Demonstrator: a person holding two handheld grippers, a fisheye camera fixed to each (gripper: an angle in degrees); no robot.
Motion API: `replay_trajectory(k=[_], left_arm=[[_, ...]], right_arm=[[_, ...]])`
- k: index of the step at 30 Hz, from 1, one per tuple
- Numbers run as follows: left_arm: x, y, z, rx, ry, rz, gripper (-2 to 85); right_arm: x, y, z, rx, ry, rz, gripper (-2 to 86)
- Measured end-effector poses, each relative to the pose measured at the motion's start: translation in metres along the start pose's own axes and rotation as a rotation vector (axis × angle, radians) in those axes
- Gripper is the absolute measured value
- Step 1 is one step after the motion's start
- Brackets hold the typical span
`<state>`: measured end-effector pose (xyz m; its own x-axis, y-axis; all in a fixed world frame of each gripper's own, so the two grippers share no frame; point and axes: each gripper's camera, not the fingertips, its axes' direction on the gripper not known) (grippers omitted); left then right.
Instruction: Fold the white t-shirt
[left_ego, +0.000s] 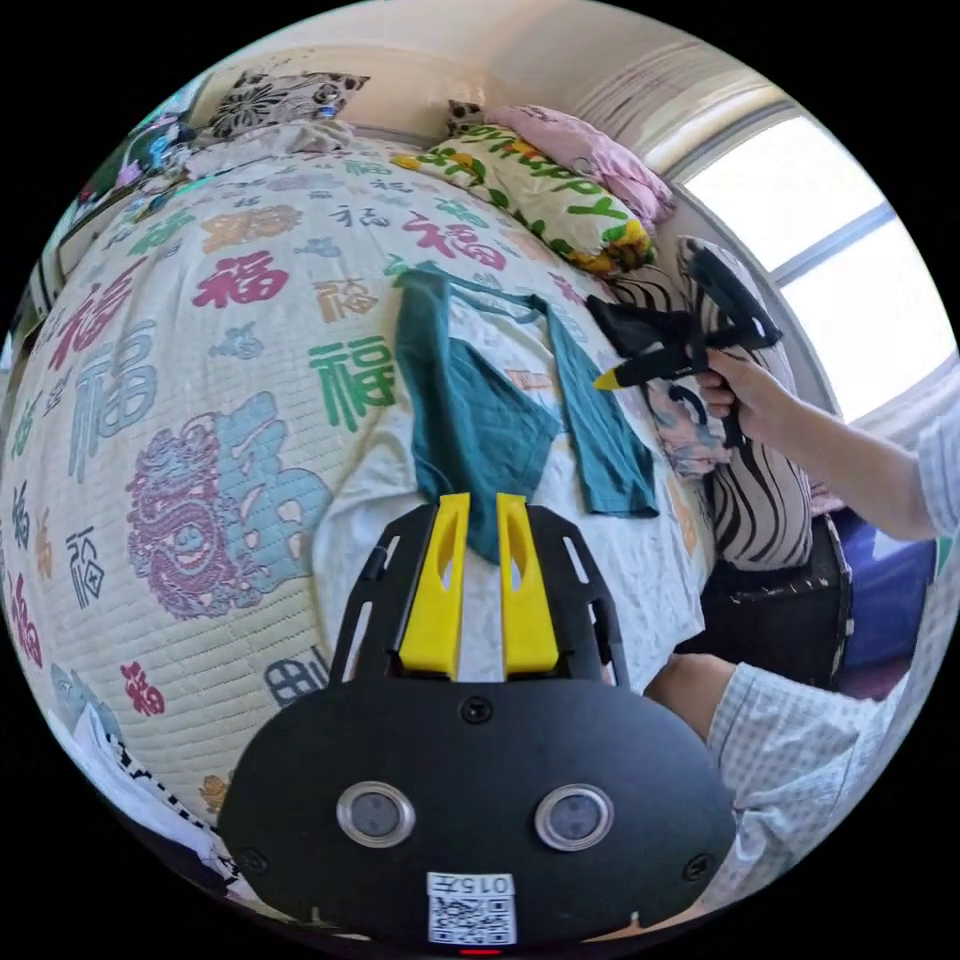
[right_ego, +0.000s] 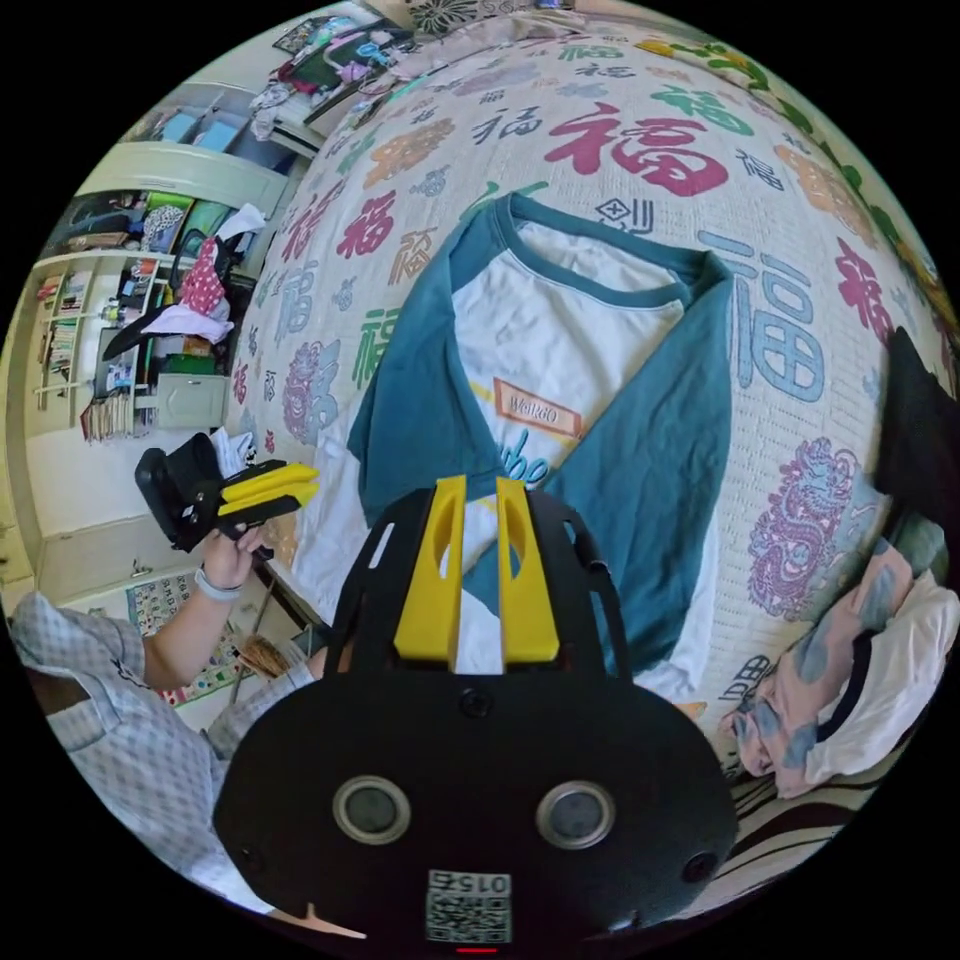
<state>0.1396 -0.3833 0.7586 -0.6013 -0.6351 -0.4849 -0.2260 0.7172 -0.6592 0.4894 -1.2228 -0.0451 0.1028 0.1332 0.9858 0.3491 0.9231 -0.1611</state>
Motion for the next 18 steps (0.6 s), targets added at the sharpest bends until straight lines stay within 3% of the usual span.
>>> replay_trajectory(k=[7, 12, 18], left_arm=[[-0.070, -0.034, 0.052, 0.004, -0.076, -0.174, 5.6], [-0.115, -0.038, 0.077, 0.061, -0.072, -0.303, 0.0], [-0.137, -0.012, 0.071, 0.146, 0.022, -0.412, 4.9]], right_arm=[[-0.007, -0.061, -0.026, 0.167, -0.102, -0.143, 9.1], [0.003, -0.097, -0.018, 0.045, -0.253, -0.125, 10.7], [-0.002, -0.032, -0.053, -0.003, -0.101, -0.231, 8.5]])
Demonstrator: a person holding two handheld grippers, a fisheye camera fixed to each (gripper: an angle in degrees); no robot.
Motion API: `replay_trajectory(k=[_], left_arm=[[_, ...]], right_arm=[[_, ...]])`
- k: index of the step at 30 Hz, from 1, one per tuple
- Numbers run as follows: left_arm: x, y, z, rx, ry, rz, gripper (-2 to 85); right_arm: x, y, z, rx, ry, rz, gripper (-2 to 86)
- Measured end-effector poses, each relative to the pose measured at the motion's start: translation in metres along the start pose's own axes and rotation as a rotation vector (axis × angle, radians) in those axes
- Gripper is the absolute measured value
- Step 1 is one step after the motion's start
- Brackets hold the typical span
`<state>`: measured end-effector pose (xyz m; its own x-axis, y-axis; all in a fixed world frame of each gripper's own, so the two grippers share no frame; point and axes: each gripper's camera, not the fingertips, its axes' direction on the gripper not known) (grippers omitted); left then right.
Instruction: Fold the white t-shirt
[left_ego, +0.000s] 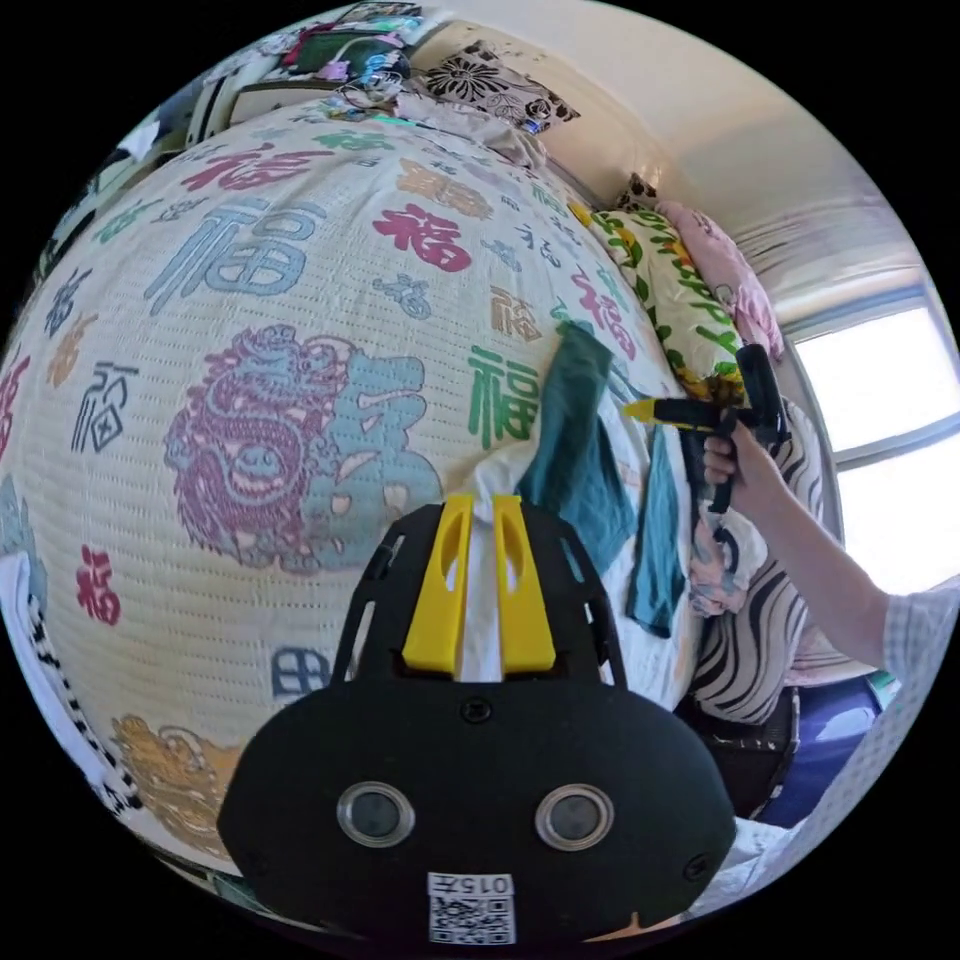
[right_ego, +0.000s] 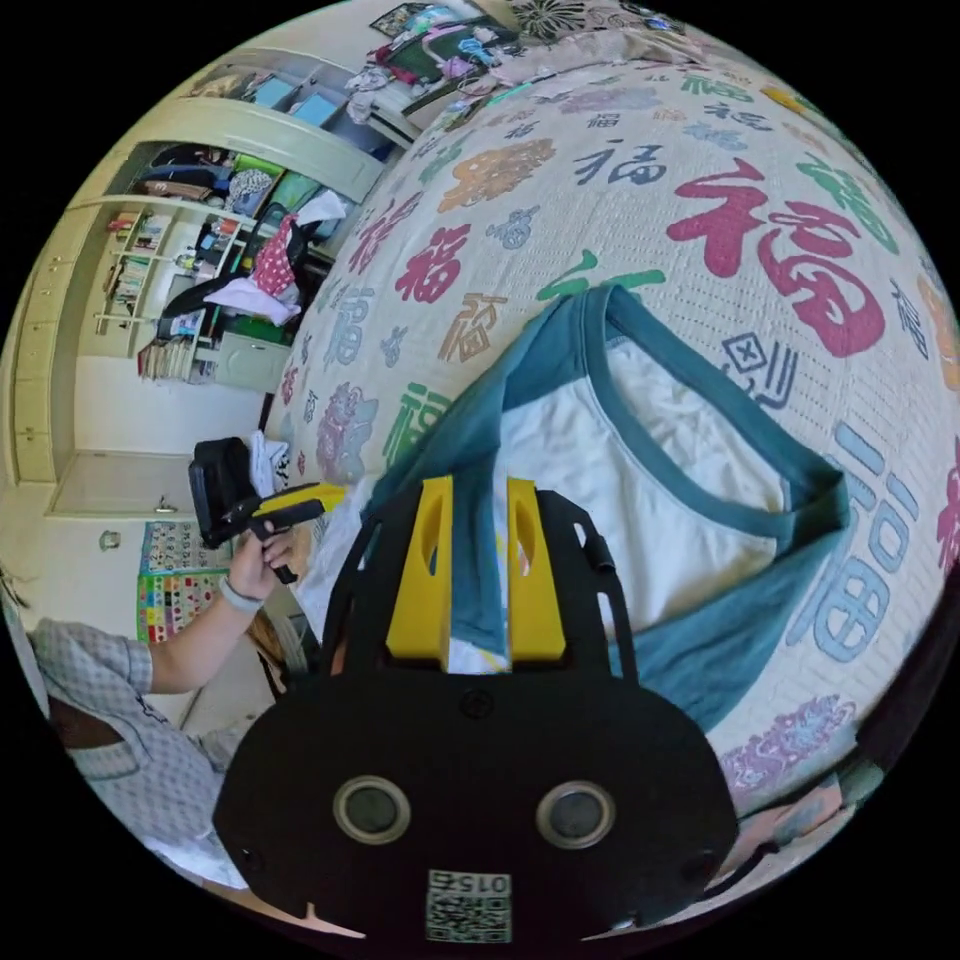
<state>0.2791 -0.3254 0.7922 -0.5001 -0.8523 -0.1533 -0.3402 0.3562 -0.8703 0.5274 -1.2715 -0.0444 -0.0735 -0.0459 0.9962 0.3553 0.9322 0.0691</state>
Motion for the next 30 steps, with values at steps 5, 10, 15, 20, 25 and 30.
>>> replay_trajectory(k=[5, 10, 15, 20, 25, 30], left_arm=[[0.013, 0.043, 0.043, -0.087, 0.037, -0.010, 6.3], [0.006, 0.044, 0.091, -0.118, 0.046, -0.075, 2.0], [0.006, 0.034, 0.094, -0.103, 0.086, -0.011, 0.1], [0.007, 0.026, 0.127, -0.223, 0.059, 0.038, 1.1], [0.013, -0.018, 0.130, -0.193, 0.014, 0.087, 5.1], [0.047, -0.161, 0.162, -0.061, -0.054, 0.316, 10.2]], right_arm=[[-0.006, 0.051, 0.006, -0.200, 0.070, -0.044, 8.1], [-0.011, 0.069, -0.006, -0.221, 0.061, -0.036, 1.3], [-0.015, 0.109, -0.056, -0.122, -0.046, -0.018, -0.3], [-0.018, 0.152, -0.067, -0.141, 0.001, 0.000, 1.0], [0.008, 0.177, -0.127, 0.092, 0.087, 0.110, 6.4], [0.052, 0.169, -0.172, 0.243, 0.133, 0.263, 9.9]])
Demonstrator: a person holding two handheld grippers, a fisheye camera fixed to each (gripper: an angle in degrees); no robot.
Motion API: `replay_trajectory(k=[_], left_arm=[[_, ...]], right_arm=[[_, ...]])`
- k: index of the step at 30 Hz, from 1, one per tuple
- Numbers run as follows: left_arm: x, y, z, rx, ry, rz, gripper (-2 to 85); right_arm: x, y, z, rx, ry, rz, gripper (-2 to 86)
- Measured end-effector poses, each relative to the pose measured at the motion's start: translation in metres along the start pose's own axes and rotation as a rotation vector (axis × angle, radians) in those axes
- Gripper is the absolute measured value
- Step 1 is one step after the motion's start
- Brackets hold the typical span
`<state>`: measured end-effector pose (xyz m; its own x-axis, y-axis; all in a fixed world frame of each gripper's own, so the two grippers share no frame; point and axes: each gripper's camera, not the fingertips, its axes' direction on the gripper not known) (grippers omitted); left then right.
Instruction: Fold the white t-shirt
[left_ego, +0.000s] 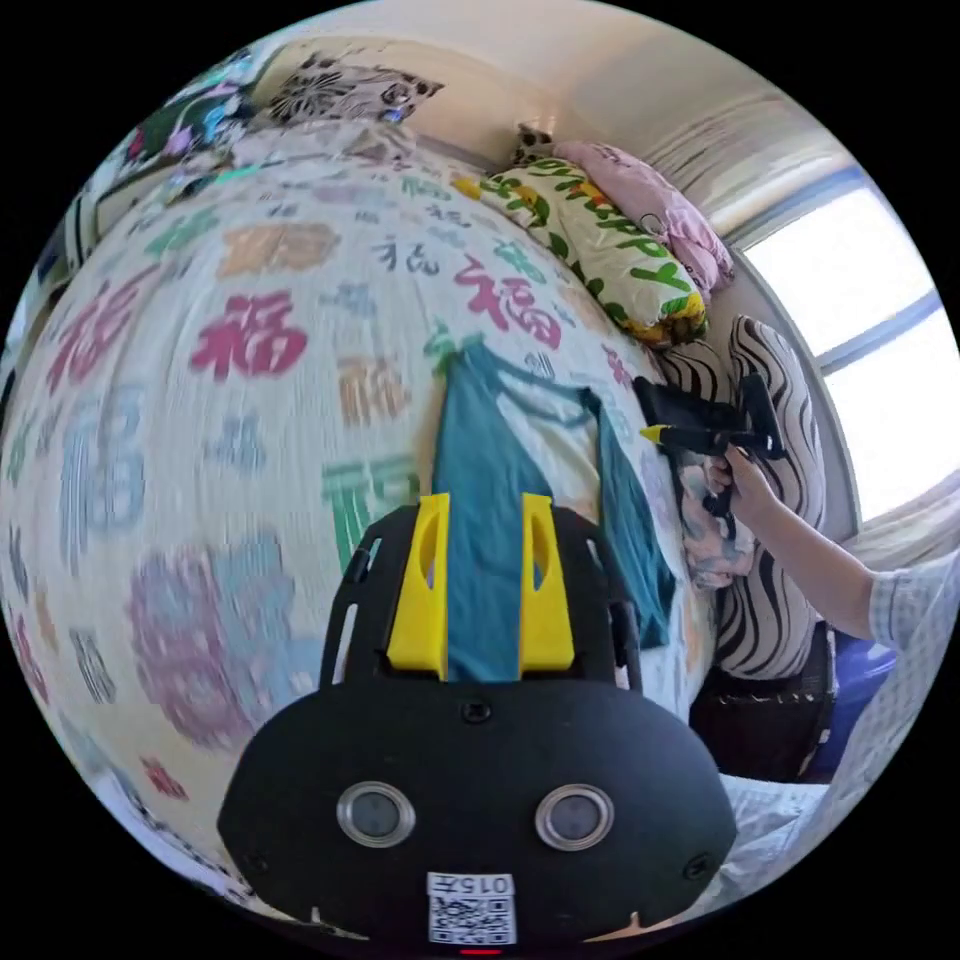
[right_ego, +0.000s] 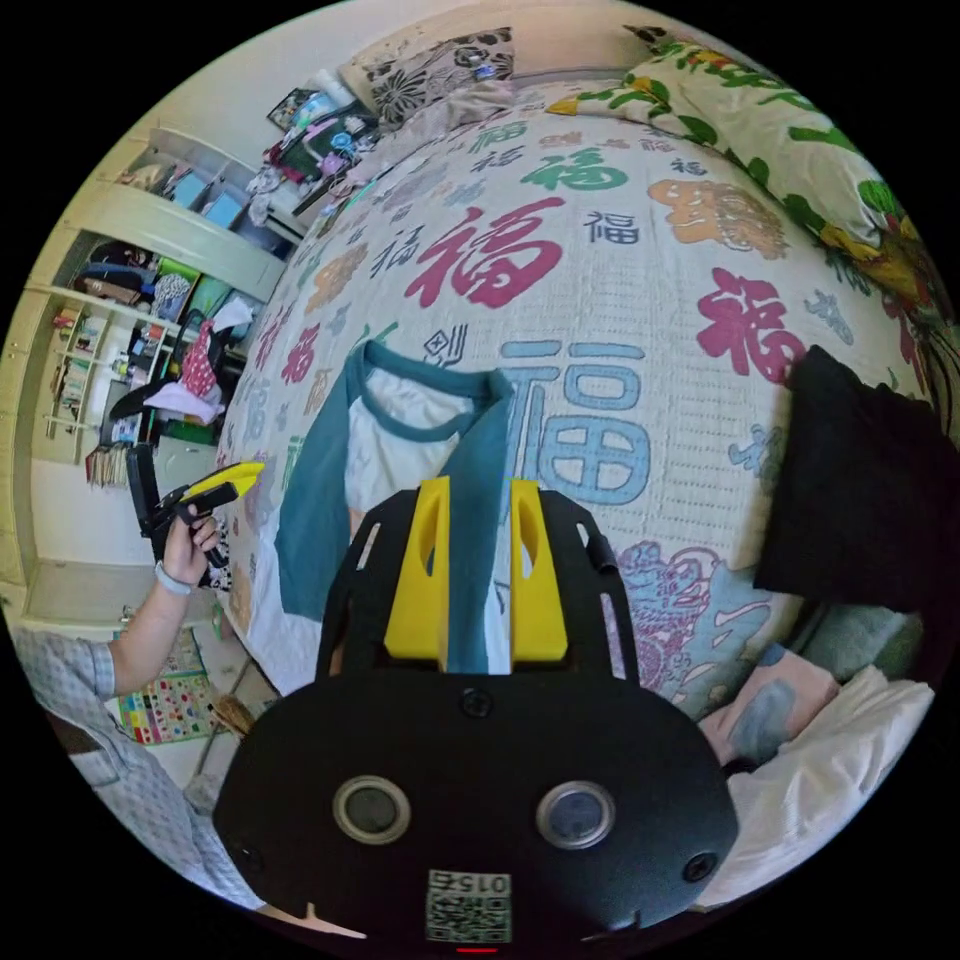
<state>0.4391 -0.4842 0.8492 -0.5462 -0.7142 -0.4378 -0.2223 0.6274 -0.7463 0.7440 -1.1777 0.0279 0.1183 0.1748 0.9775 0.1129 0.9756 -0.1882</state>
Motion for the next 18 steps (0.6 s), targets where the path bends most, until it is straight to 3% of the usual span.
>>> replay_trajectory(k=[4, 8, 12, 16, 18], left_arm=[[-0.002, -0.083, 0.056, -0.053, -0.009, 0.048, 10.4], [-0.002, -0.120, 0.125, -0.254, -0.117, 0.041, 6.0], [-0.025, -0.129, 0.119, -0.283, 0.011, 0.037, 0.7], [-0.033, -0.139, 0.108, -0.290, 0.092, 0.058, -0.4], [-0.019, -0.146, 0.110, -0.307, 0.063, 0.127, -0.6]], right_arm=[[0.006, -0.022, 0.011, -0.070, -0.018, 0.039, 11.0], [0.010, -0.020, 0.022, -0.156, -0.027, 0.096, 6.4], [0.023, -0.003, 0.006, -0.237, -0.033, 0.032, 0.8], [0.037, 0.012, -0.022, -0.183, -0.126, 0.021, -0.1], [0.028, 0.013, -0.025, -0.210, -0.022, -0.045, -0.2]])
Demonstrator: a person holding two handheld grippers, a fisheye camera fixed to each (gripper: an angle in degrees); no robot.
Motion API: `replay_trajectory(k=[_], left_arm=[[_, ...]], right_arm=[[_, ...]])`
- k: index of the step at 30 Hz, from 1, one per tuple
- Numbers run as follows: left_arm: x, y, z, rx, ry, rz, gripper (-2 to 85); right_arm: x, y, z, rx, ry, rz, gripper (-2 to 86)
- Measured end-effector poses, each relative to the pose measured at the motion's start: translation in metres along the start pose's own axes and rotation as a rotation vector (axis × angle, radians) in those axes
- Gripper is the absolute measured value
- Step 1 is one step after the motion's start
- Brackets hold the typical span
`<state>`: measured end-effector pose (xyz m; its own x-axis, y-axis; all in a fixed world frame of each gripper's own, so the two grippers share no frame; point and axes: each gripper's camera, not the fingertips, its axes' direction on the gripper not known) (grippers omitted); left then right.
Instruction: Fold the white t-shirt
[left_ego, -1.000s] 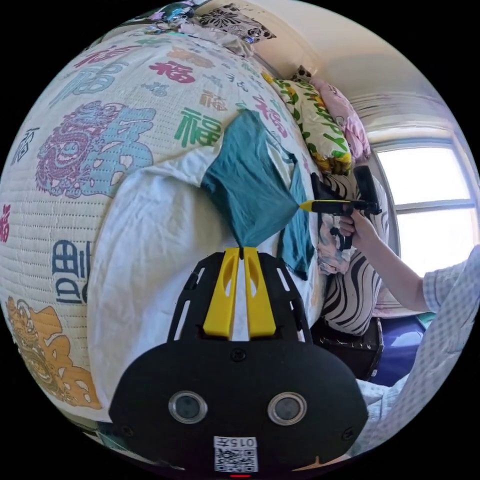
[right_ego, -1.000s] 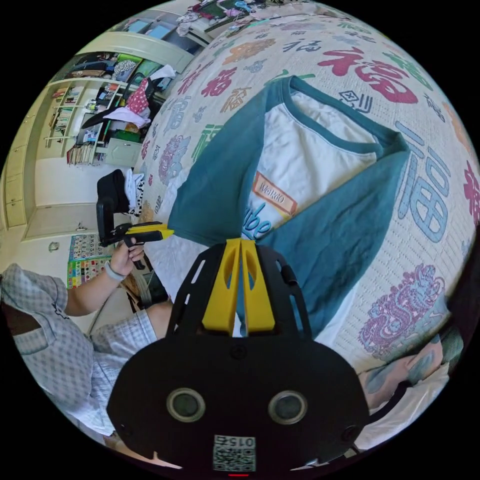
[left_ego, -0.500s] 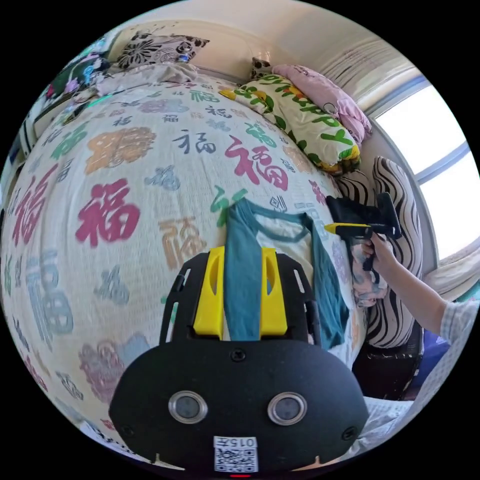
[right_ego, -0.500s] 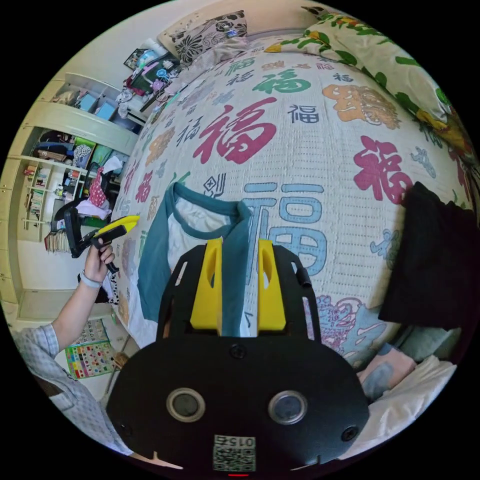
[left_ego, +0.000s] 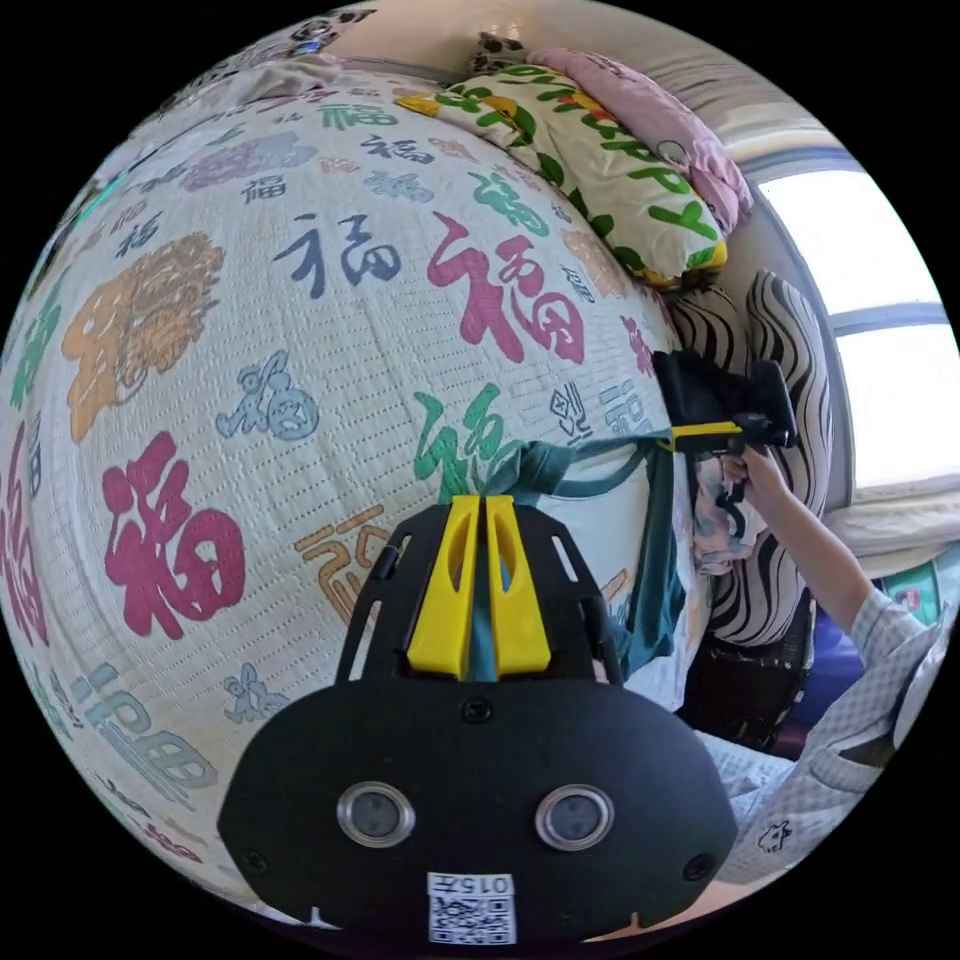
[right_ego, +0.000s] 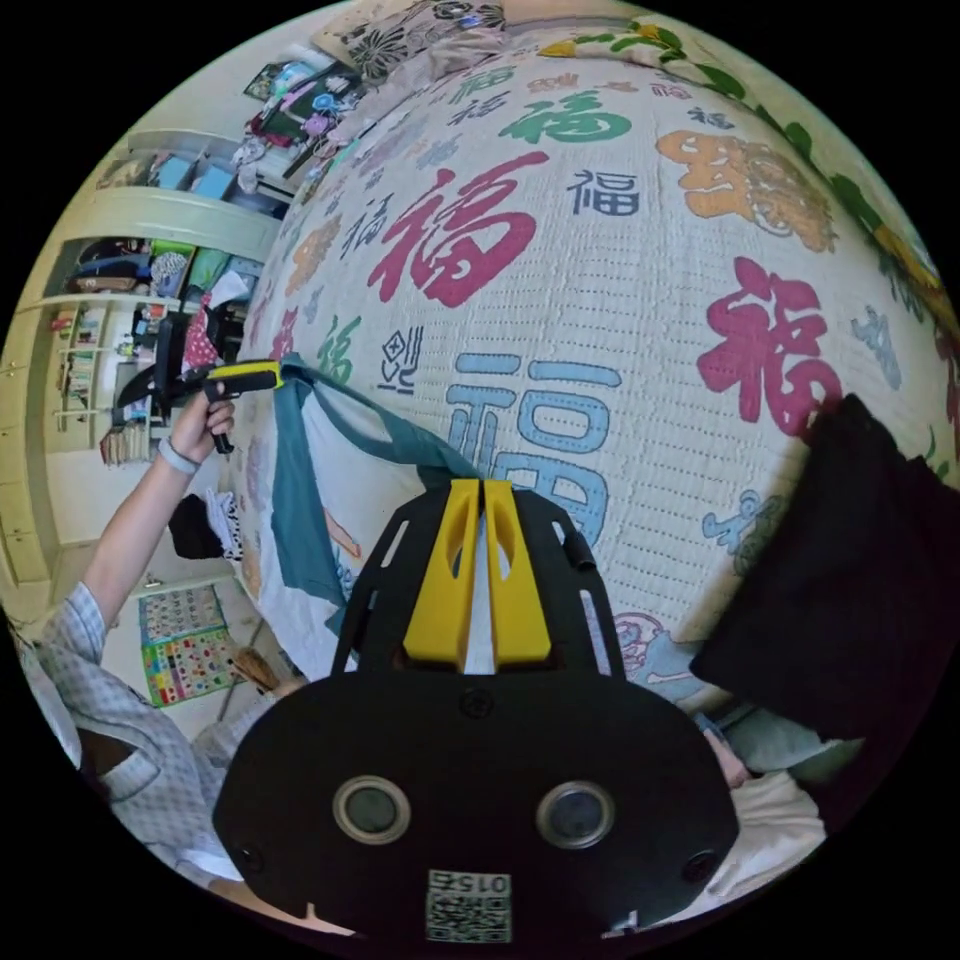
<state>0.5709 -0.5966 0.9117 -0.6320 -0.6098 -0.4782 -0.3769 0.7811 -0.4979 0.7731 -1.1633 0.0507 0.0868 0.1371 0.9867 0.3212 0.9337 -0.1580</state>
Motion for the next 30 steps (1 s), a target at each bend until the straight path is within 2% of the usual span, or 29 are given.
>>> replay_trajectory(k=[5, 9, 13, 16, 18, 20, 24, 30], left_arm=[[0.013, -0.023, -0.010, 0.012, -0.078, 0.015, -0.7], [0.010, -0.035, -0.047, 0.154, 0.003, -0.019, -0.5], [0.025, -0.024, -0.069, 0.166, 0.006, 0.079, -0.4], [0.039, 0.024, -0.084, 0.157, 0.089, 0.195, -0.4], [0.054, 0.089, -0.095, 0.164, 0.215, 0.275, -0.5], [0.066, 0.148, -0.099, 0.185, 0.293, 0.296, -0.5], [0.088, 0.283, -0.072, 0.094, 0.343, 0.247, -0.6], [0.089, 0.400, -0.016, -0.073, 0.343, 0.068, -0.5]], right_arm=[[-0.009, -0.006, -0.012, -0.010, 0.109, -0.021, -0.3], [-0.005, -0.005, -0.040, 0.095, 0.121, 0.019, -0.3], [-0.018, 0.018, -0.051, 0.131, 0.111, -0.047, -0.3], [-0.040, 0.069, -0.054, 0.143, 0.117, -0.184, -0.3], [-0.059, 0.113, -0.052, 0.143, 0.150, -0.291, -0.3], [-0.075, 0.162, -0.044, 0.136, 0.101, -0.343, -0.2], [-0.105, 0.264, -0.002, 0.026, -0.016, -0.344, -0.2], [-0.127, 0.349, 0.099, -0.221, 0.004, -0.278, -0.1]])
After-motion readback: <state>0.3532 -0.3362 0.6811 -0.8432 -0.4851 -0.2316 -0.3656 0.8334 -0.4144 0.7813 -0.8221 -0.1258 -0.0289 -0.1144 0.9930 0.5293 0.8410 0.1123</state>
